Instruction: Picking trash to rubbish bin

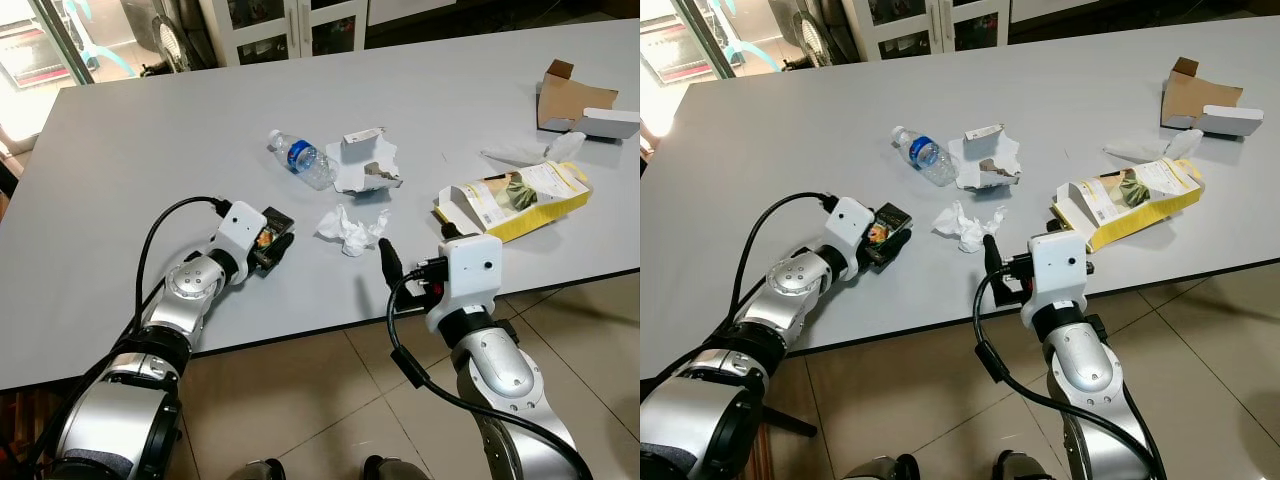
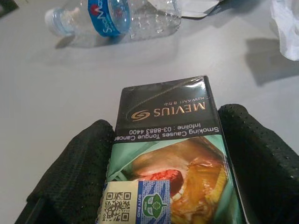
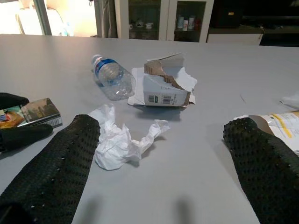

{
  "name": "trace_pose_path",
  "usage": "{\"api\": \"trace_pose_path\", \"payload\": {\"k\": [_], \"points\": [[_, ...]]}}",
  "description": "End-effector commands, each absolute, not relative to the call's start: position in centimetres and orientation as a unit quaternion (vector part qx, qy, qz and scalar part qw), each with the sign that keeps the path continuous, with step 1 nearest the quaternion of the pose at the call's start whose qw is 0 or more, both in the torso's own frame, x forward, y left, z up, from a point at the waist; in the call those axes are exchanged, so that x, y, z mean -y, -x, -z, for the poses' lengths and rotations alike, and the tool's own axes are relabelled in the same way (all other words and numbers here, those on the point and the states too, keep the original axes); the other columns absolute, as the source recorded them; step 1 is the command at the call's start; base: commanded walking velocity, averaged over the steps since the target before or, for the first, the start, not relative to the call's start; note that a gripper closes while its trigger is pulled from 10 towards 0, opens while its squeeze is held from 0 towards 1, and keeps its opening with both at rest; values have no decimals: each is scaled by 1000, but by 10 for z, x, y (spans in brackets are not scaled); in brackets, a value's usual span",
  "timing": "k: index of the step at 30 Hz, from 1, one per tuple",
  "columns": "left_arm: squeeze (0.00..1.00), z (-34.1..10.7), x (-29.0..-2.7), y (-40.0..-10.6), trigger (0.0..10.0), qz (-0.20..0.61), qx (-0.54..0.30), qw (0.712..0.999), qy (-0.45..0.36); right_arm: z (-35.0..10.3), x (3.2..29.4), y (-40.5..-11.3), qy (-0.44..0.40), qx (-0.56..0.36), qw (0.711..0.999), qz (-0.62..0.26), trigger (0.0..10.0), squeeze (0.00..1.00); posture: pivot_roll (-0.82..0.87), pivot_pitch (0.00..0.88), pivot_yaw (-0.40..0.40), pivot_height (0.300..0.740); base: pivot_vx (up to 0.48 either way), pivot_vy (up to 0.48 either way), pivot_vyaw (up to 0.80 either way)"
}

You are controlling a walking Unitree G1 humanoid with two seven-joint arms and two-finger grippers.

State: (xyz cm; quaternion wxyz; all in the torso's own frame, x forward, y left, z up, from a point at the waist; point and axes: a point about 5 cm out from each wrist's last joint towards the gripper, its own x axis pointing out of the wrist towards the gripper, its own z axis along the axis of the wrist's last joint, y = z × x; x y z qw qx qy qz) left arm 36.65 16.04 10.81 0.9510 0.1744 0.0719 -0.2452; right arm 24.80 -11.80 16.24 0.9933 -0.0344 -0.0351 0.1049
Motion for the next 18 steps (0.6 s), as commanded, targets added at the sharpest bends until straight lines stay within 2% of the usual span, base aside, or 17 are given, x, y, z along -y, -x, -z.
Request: {"api": "trace_pose_path", "payload": {"k": [1,5,6,18], "points": [[0,-57,-169,-340,10000,269,-211,924,-169,-167,117,-248,35,43,992,-109,10000,0,-134,145,56,740,0,0,0],[0,-47,-168,-333,9882,291,-232,913,-168,-167,116,-248,35,43,993,-109,10000,0,-137,146,60,740,0,0,0],[0,-47,-168,-333,0,289,-232,914,-165,-167,116,-248,34,43,993,-108,10000,0,-137,146,60,740,0,0,0],[0,-51,-166,-335,0,288,-218,919,-159,-167,117,-247,35,44,993,-104,10000,0,-138,147,62,740,0,0,0]]}}
